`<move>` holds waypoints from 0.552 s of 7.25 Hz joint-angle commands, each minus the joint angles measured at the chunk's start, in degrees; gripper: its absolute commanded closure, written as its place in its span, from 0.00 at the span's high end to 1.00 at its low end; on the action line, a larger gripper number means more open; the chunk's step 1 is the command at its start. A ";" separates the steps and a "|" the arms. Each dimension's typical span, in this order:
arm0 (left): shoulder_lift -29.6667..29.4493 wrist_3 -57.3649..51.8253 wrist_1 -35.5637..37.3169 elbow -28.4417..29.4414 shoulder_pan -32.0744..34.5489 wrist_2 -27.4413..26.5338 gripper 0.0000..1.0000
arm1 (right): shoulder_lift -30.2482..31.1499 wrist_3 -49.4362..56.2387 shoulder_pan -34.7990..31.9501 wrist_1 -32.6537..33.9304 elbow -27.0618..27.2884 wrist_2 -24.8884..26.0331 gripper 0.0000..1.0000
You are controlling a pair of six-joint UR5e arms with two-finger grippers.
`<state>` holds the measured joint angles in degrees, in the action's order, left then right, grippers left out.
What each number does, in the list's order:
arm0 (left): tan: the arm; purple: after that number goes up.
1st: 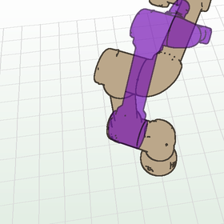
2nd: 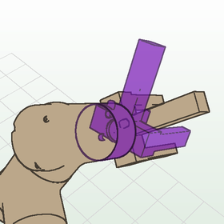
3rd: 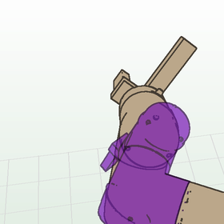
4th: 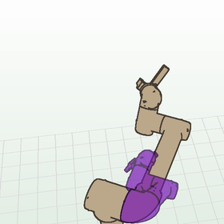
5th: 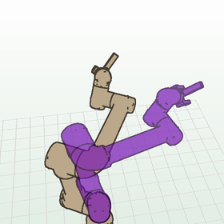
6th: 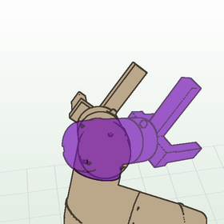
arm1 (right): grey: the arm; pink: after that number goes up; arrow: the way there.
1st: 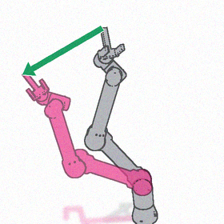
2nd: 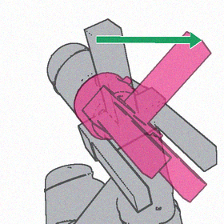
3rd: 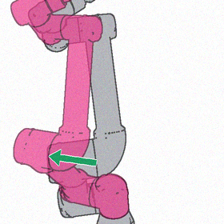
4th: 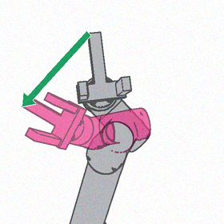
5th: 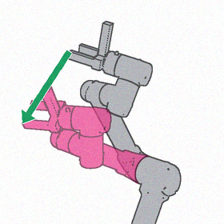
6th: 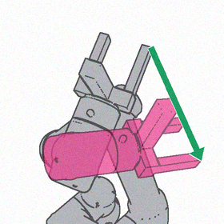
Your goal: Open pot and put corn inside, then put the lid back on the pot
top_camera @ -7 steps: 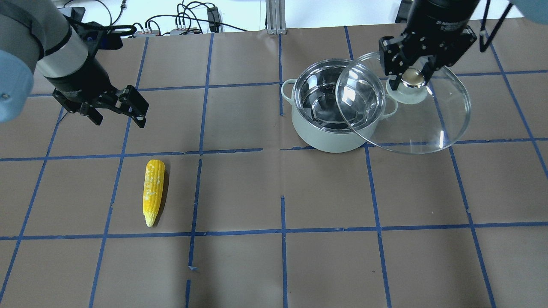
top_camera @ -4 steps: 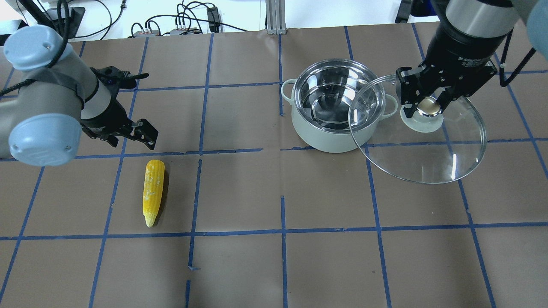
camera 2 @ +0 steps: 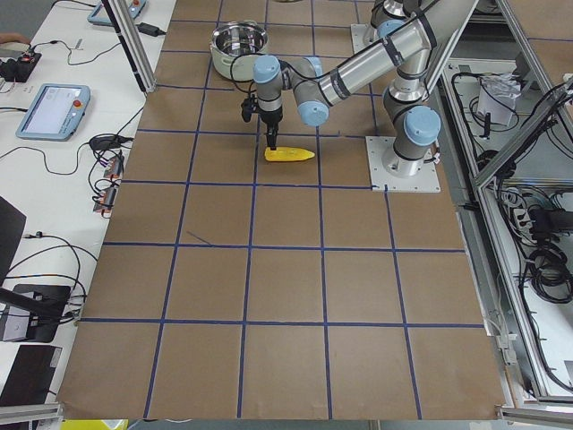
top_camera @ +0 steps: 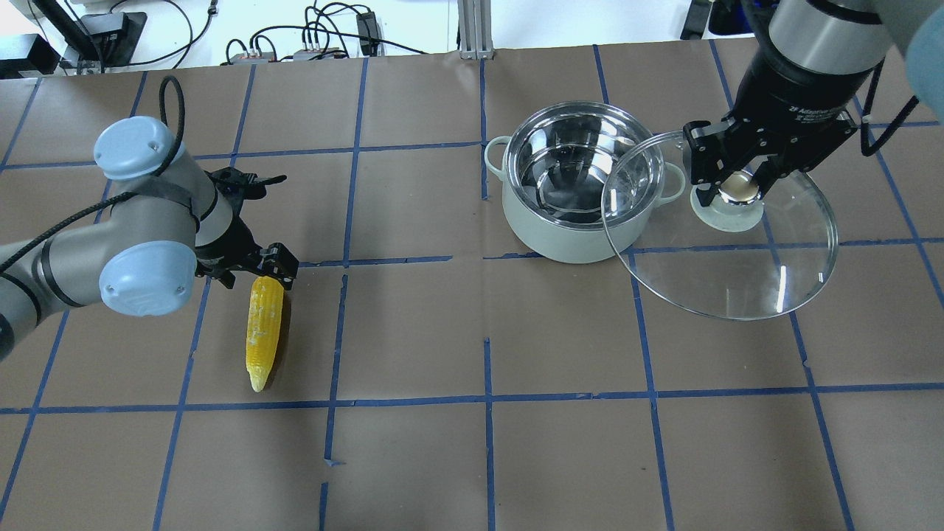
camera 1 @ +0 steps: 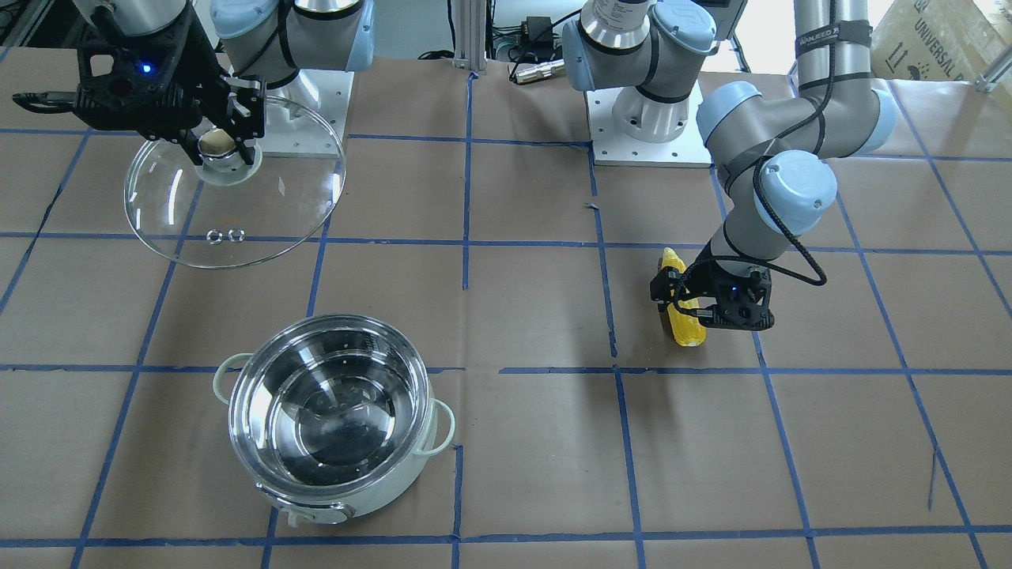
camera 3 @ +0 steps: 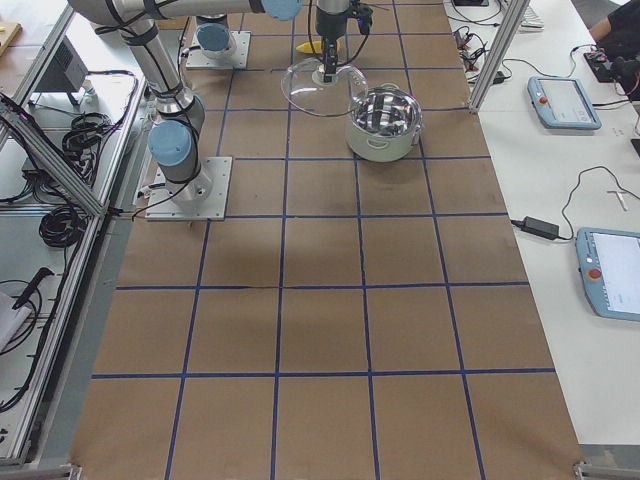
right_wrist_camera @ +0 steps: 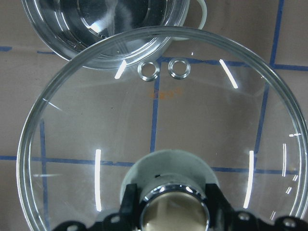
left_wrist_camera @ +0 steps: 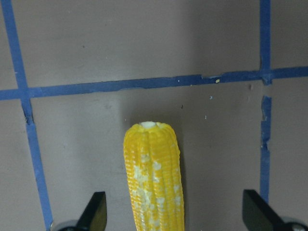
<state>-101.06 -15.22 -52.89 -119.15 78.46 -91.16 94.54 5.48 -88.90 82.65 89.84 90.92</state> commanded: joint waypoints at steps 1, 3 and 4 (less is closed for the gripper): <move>-2.38 -0.68 7.35 -3.71 -0.68 -0.25 1.00 | -0.06 -0.03 -0.14 0.05 -0.28 0.14 0.24; -2.91 -0.69 7.19 -4.42 -1.65 -0.34 0.80 | -0.06 0.23 -0.14 0.14 -0.02 -0.04 0.24; -3.26 -0.78 7.36 -4.60 -1.65 -0.51 0.58 | -0.06 0.40 0.12 0.14 -0.02 -0.04 0.25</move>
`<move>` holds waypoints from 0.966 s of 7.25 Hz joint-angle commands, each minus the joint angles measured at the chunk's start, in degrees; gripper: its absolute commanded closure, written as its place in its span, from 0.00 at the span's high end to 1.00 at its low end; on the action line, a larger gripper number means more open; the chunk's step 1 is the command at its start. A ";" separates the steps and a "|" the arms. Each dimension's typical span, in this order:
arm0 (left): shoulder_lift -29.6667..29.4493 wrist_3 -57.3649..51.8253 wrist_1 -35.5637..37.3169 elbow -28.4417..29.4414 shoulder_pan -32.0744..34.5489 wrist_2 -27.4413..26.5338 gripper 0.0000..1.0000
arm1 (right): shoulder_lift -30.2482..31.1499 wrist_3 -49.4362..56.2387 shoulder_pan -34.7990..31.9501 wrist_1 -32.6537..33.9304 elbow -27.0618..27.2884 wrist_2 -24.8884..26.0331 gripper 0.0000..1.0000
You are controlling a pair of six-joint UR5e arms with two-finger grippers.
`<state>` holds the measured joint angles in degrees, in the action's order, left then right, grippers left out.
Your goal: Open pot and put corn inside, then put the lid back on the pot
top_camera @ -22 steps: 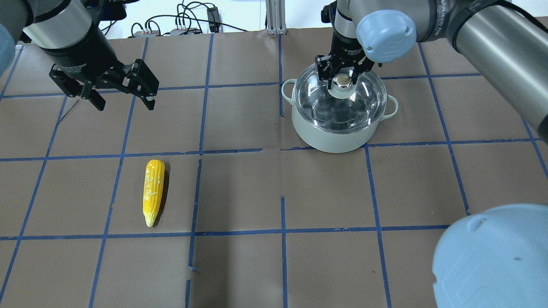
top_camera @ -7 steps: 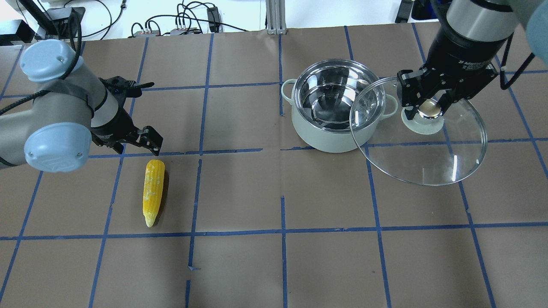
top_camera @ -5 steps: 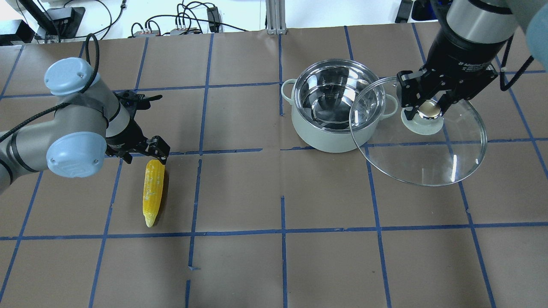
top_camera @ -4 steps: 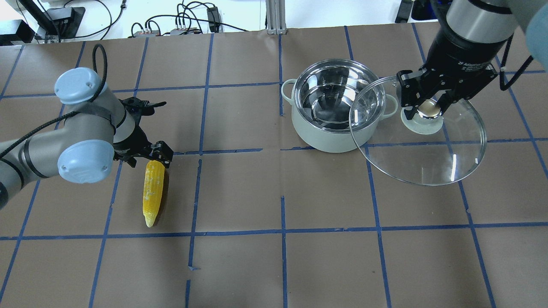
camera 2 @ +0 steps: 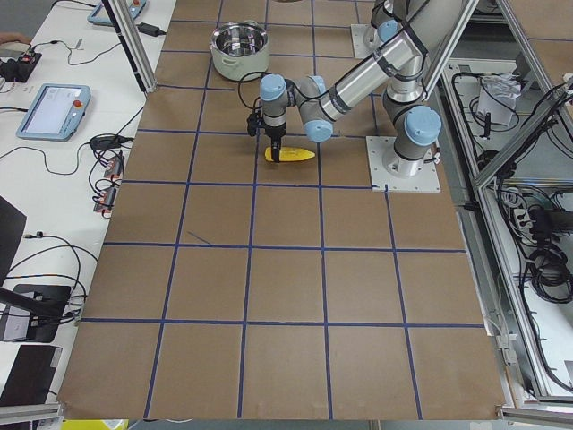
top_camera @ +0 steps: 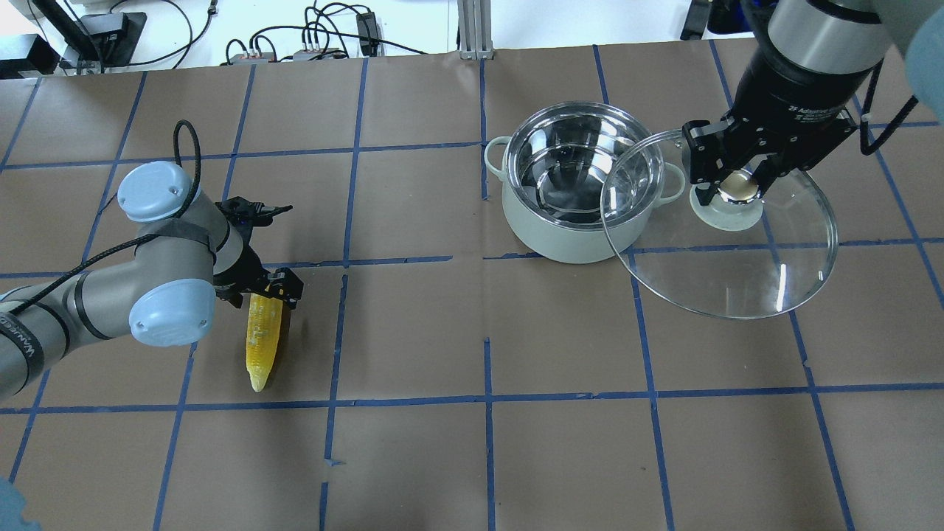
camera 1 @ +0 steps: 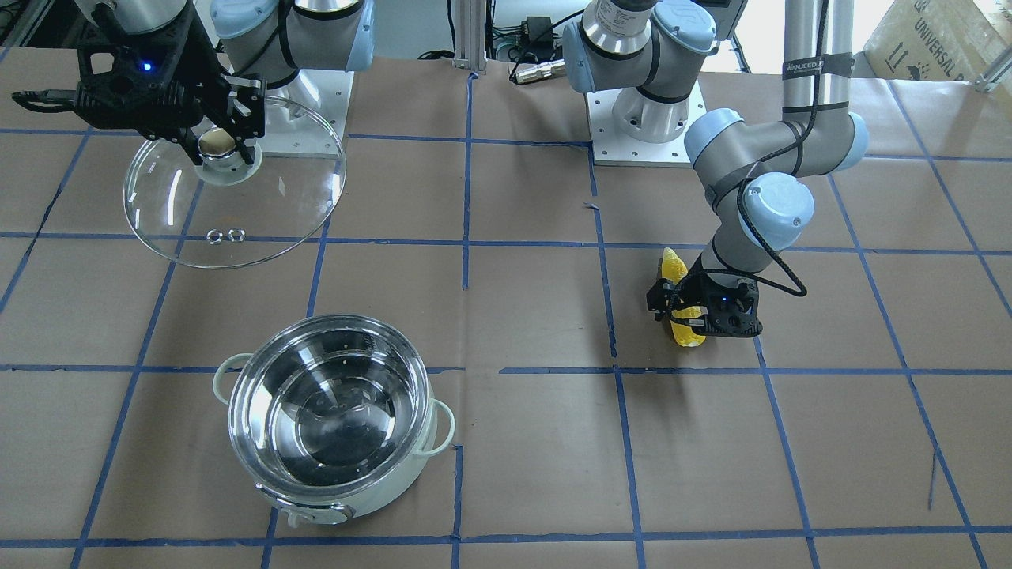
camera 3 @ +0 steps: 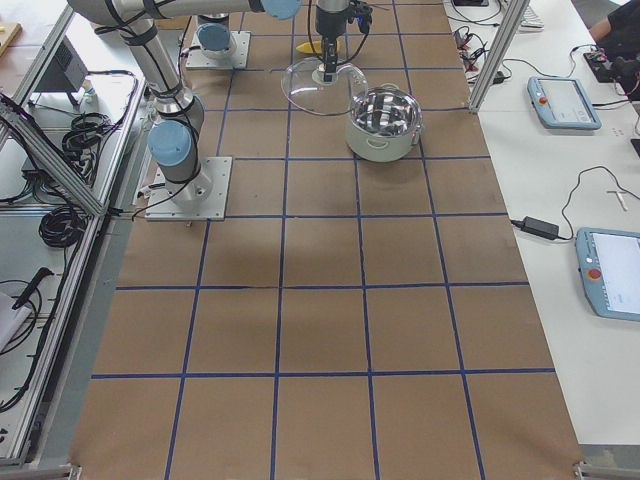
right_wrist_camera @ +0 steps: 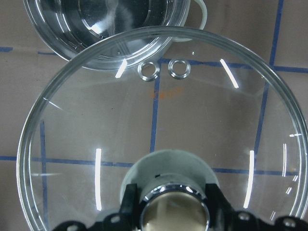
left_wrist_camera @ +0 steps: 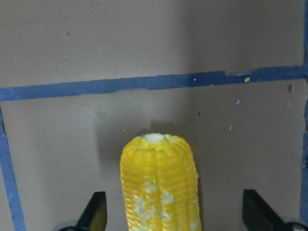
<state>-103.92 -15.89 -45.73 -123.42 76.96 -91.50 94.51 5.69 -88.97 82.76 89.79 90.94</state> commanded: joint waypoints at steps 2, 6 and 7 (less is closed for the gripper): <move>0.30 0.15 -0.33 0.28 -0.15 0.27 0.21 | -0.02 0.29 0.20 0.12 0.03 -0.06 0.25; 1.71 10.40 -13.47 13.23 7.72 1.85 0.19 | 0.06 0.29 0.12 0.21 0.12 0.12 0.25; 0.84 15.92 -18.73 19.55 12.29 2.38 0.19 | 0.06 -0.15 0.03 0.21 0.12 0.12 0.25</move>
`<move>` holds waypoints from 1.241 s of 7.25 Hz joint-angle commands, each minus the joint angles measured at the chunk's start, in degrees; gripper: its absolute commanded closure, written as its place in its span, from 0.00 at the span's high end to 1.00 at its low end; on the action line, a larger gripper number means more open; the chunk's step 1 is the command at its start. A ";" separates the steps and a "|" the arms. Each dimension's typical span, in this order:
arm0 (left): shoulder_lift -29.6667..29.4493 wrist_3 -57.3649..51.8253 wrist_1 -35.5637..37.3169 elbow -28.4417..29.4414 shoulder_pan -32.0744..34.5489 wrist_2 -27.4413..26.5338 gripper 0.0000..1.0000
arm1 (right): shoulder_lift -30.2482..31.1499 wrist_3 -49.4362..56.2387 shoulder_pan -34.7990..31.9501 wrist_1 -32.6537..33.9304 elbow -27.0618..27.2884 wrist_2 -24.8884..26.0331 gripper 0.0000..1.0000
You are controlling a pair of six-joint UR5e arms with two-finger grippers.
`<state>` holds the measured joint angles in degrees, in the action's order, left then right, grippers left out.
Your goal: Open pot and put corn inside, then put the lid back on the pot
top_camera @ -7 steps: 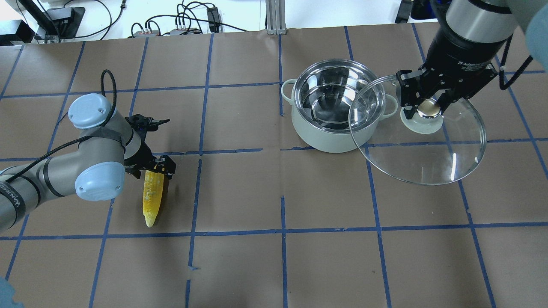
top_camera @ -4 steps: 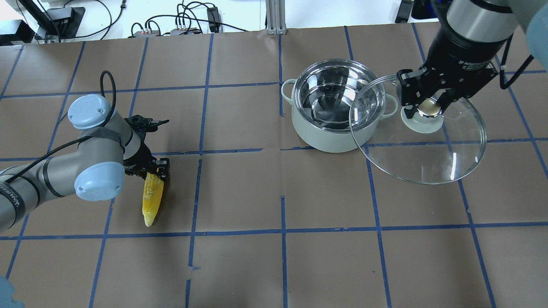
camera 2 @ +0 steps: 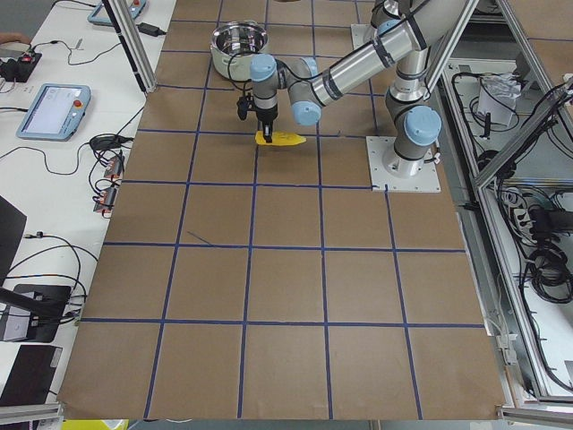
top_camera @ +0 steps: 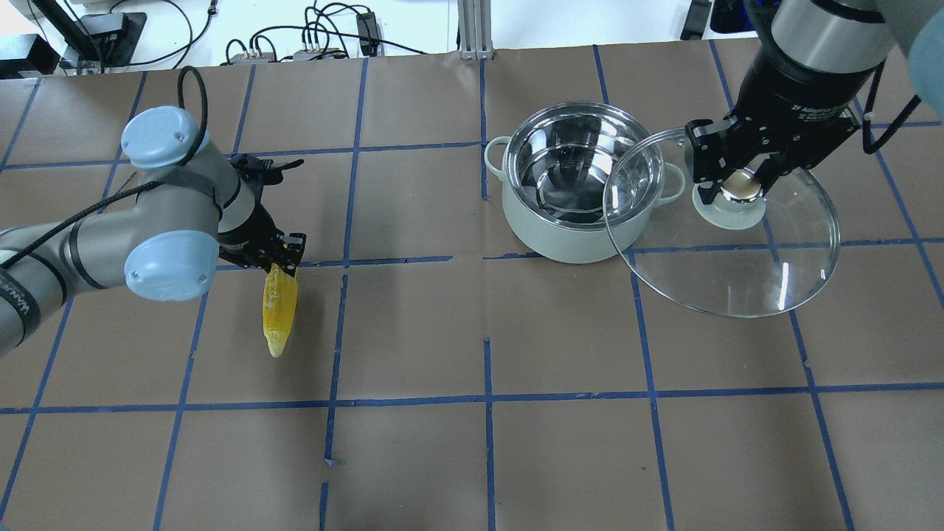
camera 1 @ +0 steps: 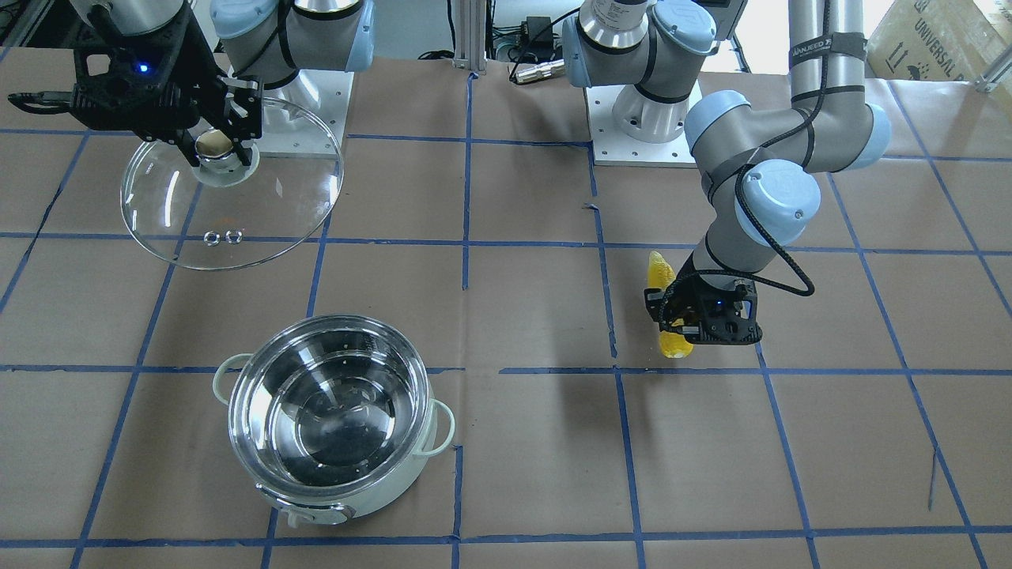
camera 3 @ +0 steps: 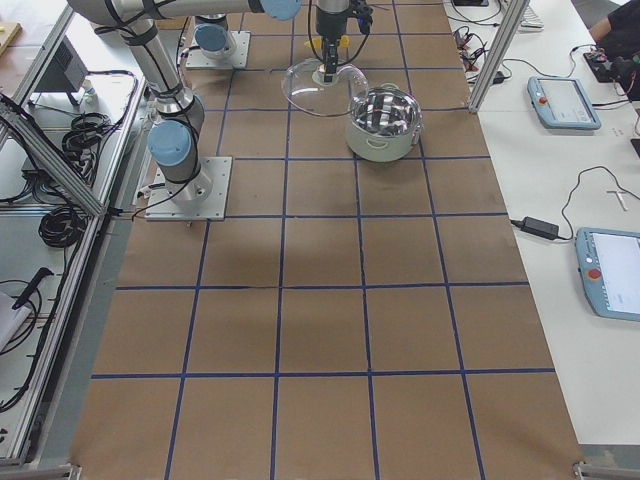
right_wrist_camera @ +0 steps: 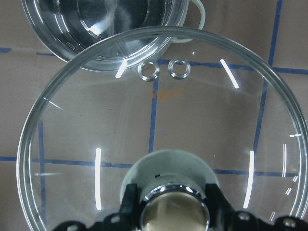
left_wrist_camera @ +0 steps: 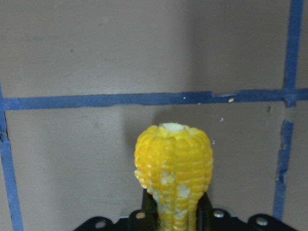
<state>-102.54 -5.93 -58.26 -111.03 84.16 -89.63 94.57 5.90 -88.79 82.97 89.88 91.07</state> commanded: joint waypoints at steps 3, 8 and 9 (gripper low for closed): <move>-7.20 16.81 -11.61 23.18 16.88 4.64 0.19 | 0.00 0.08 0.38 -0.78 0.21 1.21 0.24; -15.04 21.12 -13.81 38.33 22.80 5.26 0.19 | 0.09 -0.71 0.38 -3.42 0.38 7.81 0.22; -17.14 21.75 -13.81 40.78 23.76 5.35 0.19 | 0.09 -0.36 0.38 -3.86 0.38 8.85 0.18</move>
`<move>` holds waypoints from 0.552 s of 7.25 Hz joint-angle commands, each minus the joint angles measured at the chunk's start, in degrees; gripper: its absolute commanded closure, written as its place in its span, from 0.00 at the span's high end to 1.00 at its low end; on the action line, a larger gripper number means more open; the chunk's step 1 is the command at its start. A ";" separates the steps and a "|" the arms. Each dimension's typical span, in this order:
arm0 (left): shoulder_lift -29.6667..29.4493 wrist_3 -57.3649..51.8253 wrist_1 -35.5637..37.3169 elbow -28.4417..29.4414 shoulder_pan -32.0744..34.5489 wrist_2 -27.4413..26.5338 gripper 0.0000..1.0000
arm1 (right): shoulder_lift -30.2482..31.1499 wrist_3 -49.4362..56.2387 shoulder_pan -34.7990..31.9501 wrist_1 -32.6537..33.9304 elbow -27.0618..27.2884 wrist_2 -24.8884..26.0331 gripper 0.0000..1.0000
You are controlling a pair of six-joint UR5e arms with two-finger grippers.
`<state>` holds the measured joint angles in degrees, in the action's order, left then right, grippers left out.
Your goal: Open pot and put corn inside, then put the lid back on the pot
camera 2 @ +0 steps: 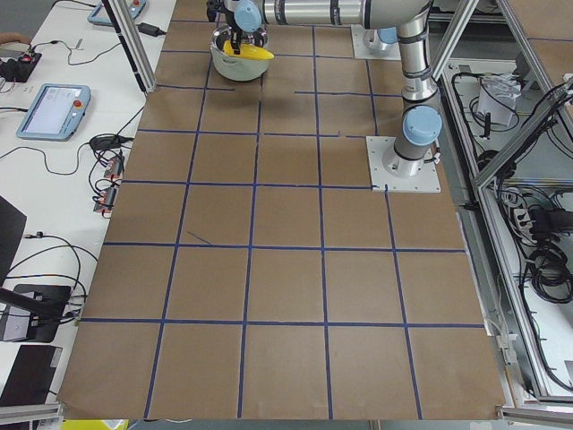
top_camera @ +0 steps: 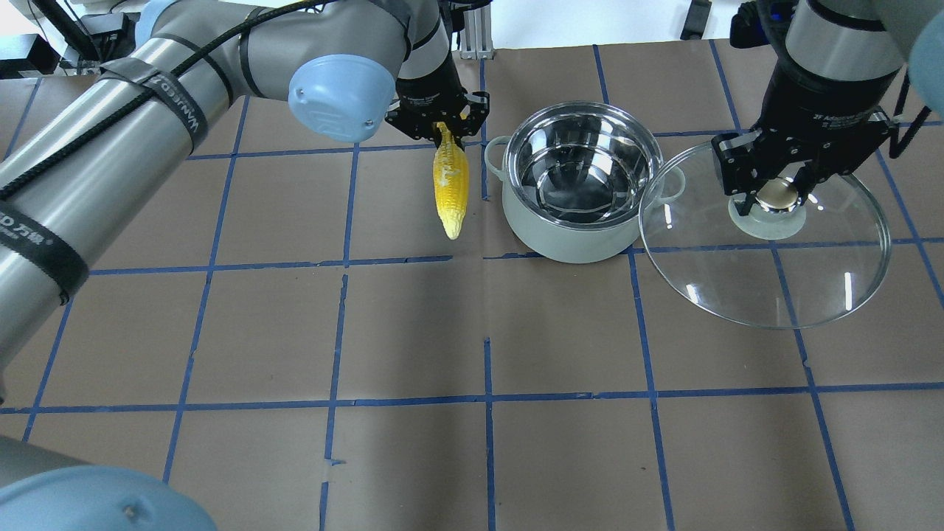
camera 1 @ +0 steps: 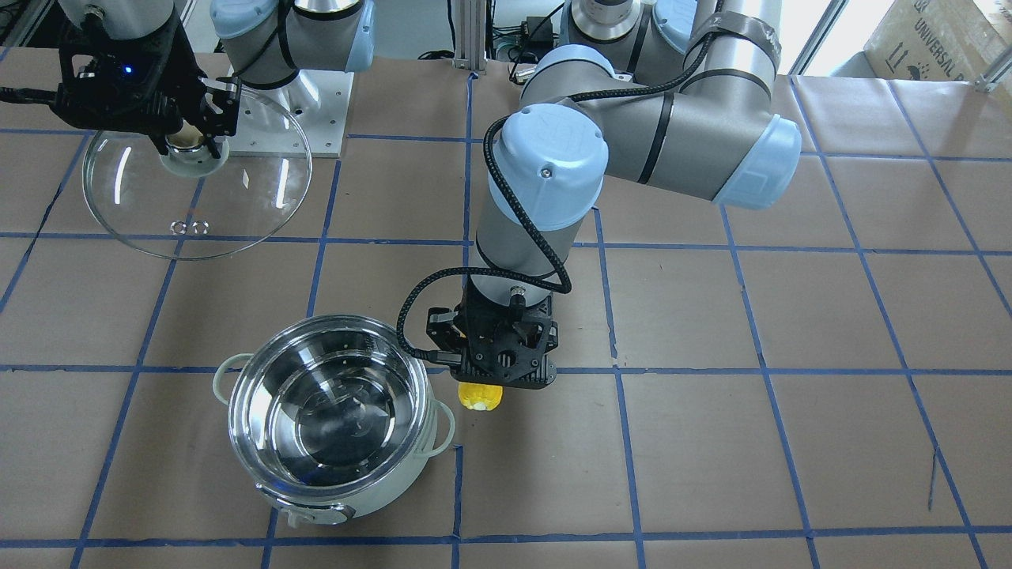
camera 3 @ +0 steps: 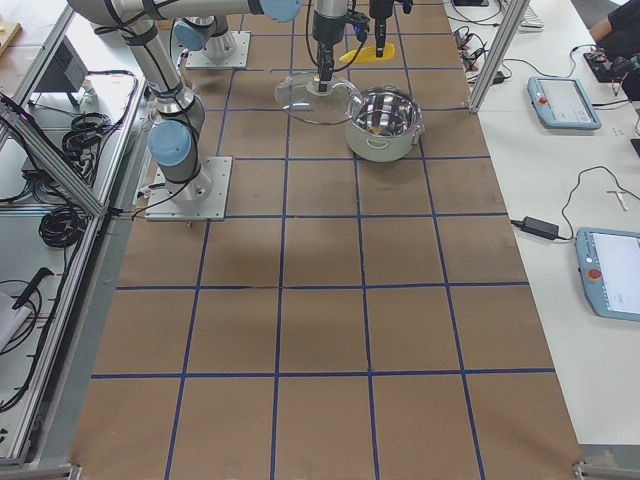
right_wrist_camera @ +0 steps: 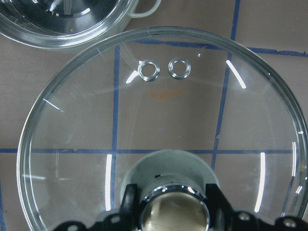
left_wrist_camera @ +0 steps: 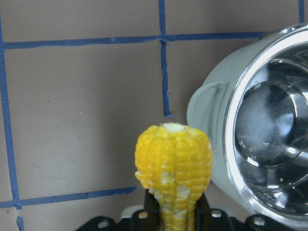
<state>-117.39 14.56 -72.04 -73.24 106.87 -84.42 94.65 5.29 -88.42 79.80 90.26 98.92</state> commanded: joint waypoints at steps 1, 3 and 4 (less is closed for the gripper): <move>-4.40 1.52 0.14 5.28 2.71 -0.04 0.19 | 0.01 0.25 0.00 -3.04 0.00 1.10 0.15; -8.54 3.37 0.66 8.54 4.13 -0.30 0.19 | 0.01 0.08 0.00 -3.24 0.00 1.19 0.13; -10.38 4.94 0.58 11.17 4.65 -0.04 0.19 | 0.01 0.16 0.00 -3.24 0.00 1.10 0.13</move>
<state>-125.41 18.00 -71.55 -64.83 110.85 -84.63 94.66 5.42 -88.42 76.70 90.27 100.05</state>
